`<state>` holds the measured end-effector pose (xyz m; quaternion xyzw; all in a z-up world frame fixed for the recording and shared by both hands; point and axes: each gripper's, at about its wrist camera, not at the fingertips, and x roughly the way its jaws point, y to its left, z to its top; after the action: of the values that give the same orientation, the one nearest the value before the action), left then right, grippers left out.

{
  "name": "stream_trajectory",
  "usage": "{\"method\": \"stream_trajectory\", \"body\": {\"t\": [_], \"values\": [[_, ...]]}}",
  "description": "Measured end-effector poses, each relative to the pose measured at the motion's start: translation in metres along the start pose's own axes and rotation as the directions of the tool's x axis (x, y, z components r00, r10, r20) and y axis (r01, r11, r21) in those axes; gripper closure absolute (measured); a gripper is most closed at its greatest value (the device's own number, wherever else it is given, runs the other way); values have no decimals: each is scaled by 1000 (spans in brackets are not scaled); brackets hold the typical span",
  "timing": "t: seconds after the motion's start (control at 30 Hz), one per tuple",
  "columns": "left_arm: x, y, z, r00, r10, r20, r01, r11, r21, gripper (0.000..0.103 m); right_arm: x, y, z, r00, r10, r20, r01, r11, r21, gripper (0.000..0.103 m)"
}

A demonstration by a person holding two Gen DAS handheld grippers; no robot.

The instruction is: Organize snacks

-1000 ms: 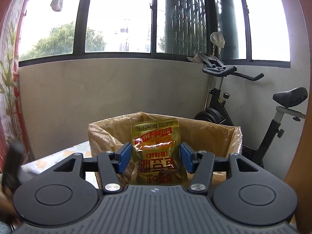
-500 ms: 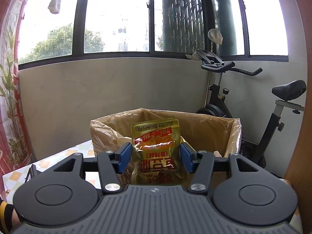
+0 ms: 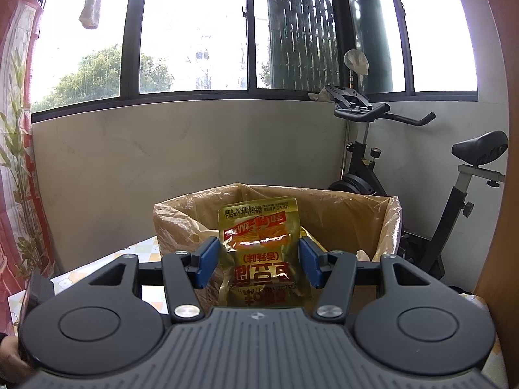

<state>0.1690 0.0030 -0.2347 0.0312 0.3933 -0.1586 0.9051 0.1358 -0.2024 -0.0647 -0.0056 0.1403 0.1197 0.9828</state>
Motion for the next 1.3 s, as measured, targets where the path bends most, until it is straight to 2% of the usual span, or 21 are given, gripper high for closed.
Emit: {"method": "stream_trajectory", "body": {"t": [0.03, 0.13, 0.27, 0.5, 0.6, 0.77, 0.8, 0.97, 1.03, 1.17, 1.3], "values": [[-1, 0, -1, 1000, -7, 4, 7, 1000, -14, 43, -1, 0, 0, 1000, 1, 0, -1, 1000, -2, 46], [-4, -1, -5, 999, -37, 5, 37, 999, -38, 43, -4, -1, -1, 1000, 4, 0, -4, 1000, -5, 46], [-1, -8, -17, 1000, -11, -12, 11, 1000, -16, 43, -6, -5, -1, 1000, 2, 4, -2, 1000, 2, 46], [3, -28, -28, 998, 66, 18, -67, 995, 75, 41, -4, -2, -4, 1000, 4, -4, -4, 1000, 10, 46], [4, -29, -29, 997, 71, 28, -73, 994, 76, 41, -3, -1, -5, 1000, 2, -7, -2, 1000, 19, 46], [2, -30, -31, 998, 44, 44, -47, 996, 82, 59, -3, -1, -7, 1000, -2, -10, 2, 1000, 29, 46], [1, -30, -31, 998, 38, 46, -42, 996, 77, 69, -4, -1, -7, 1000, -2, -9, 2, 1000, 29, 46], [-6, -25, -30, 998, 5, 62, -7, 999, 42, 83, -6, -1, -7, 1000, -7, -7, 7, 1000, 27, 46], [-11, -24, -27, 997, 8, 71, -10, 999, 34, 83, -7, -1, -7, 1000, -10, -5, 10, 1000, 28, 46], [-28, -17, -14, 991, 6, 137, -8, 1000, 8, 83, -9, 1, -5, 1000, -13, 2, 13, 1000, 21, 46], [-60, -11, 18, 970, -1, 242, 5, 1000, -15, 83, -8, 0, -1, 1000, -16, 10, 16, 1000, 4, 46]]}}
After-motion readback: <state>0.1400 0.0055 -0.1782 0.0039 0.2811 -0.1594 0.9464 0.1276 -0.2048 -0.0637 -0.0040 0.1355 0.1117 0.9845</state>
